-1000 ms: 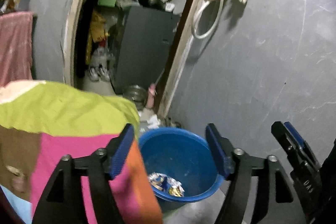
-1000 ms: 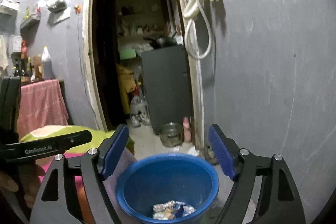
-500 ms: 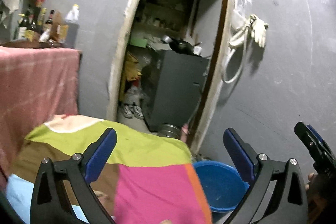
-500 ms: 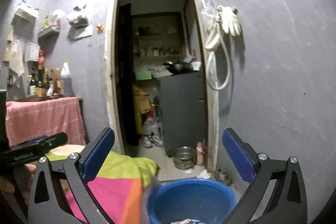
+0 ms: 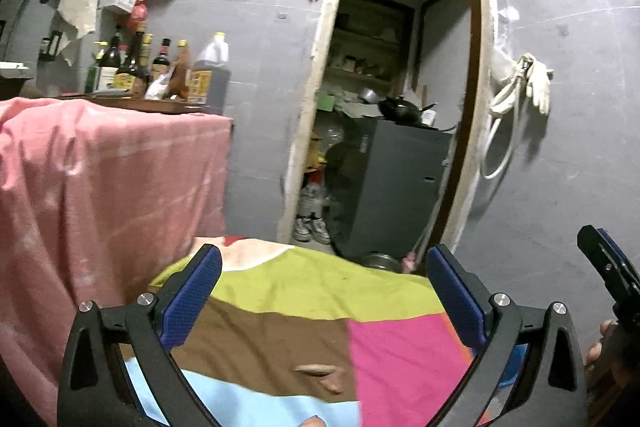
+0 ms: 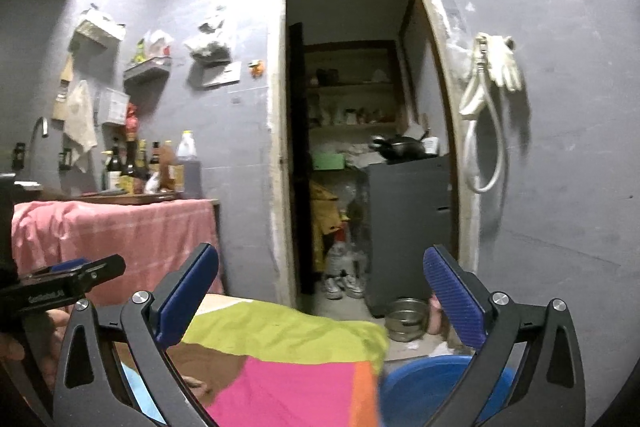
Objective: Collect trash
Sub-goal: 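Move both open tools back over the remaining scraps on the bed, then grasp the beige crumpled scrap with the left tool while the right tool grasps an orange peel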
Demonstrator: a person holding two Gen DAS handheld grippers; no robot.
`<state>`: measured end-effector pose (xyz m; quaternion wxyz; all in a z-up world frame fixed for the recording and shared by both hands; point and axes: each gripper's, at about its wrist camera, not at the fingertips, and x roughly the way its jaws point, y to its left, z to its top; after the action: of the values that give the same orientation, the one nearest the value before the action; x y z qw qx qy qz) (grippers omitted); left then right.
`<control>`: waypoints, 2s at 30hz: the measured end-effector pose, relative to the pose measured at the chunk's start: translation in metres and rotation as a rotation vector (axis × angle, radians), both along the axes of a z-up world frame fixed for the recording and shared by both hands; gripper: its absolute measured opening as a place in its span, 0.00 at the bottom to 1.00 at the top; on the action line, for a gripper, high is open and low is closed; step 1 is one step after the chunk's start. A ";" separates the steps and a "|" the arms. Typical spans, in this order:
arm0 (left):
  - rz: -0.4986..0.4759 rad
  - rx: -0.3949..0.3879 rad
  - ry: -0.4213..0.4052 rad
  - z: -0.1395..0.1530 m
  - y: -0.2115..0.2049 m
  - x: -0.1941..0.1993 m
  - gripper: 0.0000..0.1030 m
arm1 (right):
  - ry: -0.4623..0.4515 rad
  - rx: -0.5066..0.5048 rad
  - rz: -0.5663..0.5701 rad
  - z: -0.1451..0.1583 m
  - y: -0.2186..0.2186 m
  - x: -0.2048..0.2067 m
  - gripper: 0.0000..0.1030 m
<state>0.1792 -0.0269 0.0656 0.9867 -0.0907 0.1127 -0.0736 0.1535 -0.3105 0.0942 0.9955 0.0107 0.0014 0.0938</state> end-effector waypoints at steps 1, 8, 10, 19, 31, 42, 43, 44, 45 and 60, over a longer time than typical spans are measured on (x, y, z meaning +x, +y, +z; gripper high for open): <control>0.004 0.001 0.000 -0.003 0.006 -0.001 0.97 | 0.002 -0.001 0.014 -0.002 0.006 0.001 1.00; 0.029 0.031 0.049 -0.029 0.033 0.001 0.97 | 0.050 -0.061 0.069 -0.023 0.046 0.018 1.00; 0.028 0.034 0.077 -0.037 0.037 0.008 0.97 | 0.081 -0.075 0.087 -0.032 0.053 0.025 1.00; 0.044 0.039 0.238 -0.081 0.054 0.040 0.97 | 0.271 -0.161 0.158 -0.077 0.082 0.051 1.00; 0.068 0.029 0.448 -0.117 0.064 0.068 0.97 | 0.537 -0.254 0.243 -0.126 0.116 0.086 0.84; 0.055 0.014 0.501 -0.124 0.065 0.075 0.97 | 0.745 -0.326 0.348 -0.163 0.143 0.115 0.47; 0.051 0.013 0.504 -0.124 0.064 0.075 0.97 | 0.756 -0.322 0.349 -0.164 0.143 0.118 0.45; 0.048 0.013 0.506 -0.124 0.063 0.076 0.97 | 0.763 -0.312 0.354 -0.165 0.141 0.120 0.42; 0.041 0.014 0.508 -0.124 0.062 0.076 0.97 | 0.764 -0.304 0.355 -0.164 0.140 0.121 0.36; -0.157 0.033 0.543 -0.126 0.031 0.088 0.96 | 0.708 -0.305 0.326 -0.161 0.112 0.116 0.09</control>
<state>0.2675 0.0046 -0.0607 0.9129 -0.0822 0.3809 -0.1211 0.2696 -0.1985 -0.0671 0.8959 -0.1055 0.3590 0.2395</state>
